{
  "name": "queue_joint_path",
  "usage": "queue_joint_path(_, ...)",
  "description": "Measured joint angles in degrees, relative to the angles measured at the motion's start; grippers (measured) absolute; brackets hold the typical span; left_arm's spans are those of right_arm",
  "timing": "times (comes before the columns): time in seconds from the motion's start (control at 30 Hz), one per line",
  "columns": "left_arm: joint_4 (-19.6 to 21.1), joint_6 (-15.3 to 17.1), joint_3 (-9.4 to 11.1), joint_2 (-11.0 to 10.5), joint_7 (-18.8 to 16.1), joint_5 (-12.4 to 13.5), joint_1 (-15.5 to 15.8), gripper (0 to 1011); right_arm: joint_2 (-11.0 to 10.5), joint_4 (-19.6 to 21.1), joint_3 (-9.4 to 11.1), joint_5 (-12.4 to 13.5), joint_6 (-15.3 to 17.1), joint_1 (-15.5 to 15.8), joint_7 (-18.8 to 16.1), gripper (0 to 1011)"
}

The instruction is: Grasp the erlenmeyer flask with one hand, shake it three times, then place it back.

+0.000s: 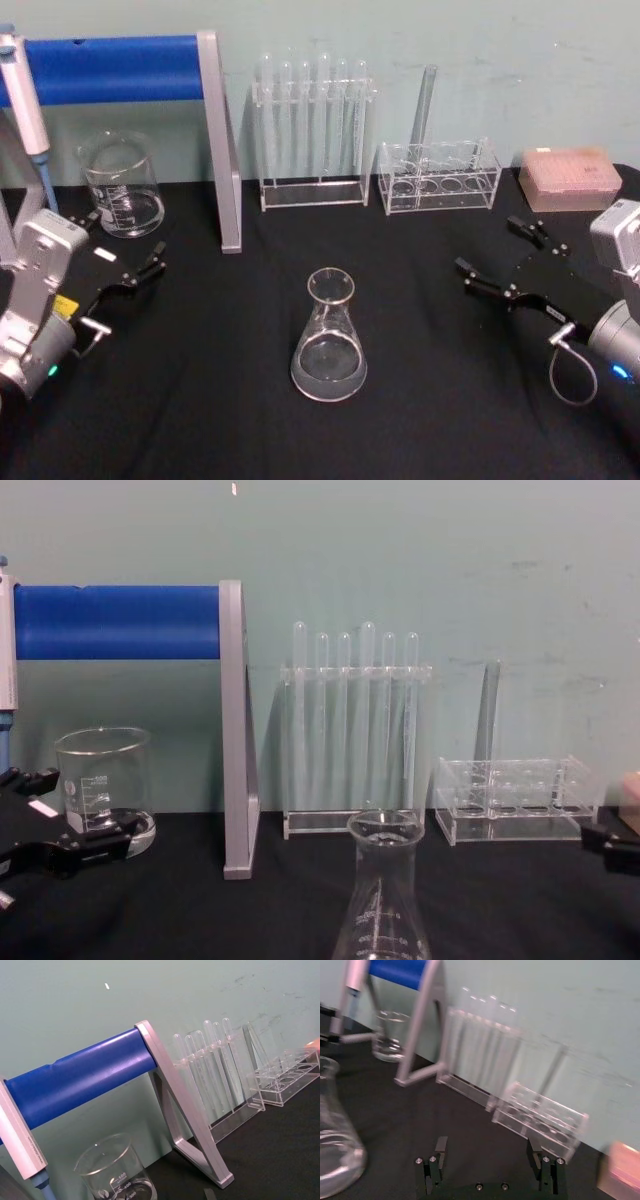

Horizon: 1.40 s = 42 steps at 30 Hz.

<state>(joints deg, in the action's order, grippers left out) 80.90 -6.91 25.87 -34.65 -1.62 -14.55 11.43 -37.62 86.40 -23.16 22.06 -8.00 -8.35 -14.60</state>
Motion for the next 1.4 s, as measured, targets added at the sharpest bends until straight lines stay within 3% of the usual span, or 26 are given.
queue_joint_path(0.27, 0.0, 0.0, 0.0, 0.0, 0.0, 0.0, 0.0, 1001, -1.2, 3.2, 0.3, 3.1, -1.1, 1.3, -7.8, 1000)
queue_joint_path(0.83, 0.0, 0.0, 0.0, 0.0, 0.0, 0.0, 0.0, 1001, -0.3, 4.6, -0.3, 6.3, -0.6, 1.9, -18.1, 1000)
queue_joint_path(1.4, 0.0, 0.0, 0.0, 0.0, 0.0, 0.0, 0.0, 1001, 3.2, 2.3, -3.1, 6.3, 1.9, -1.1, -23.6, 1000)
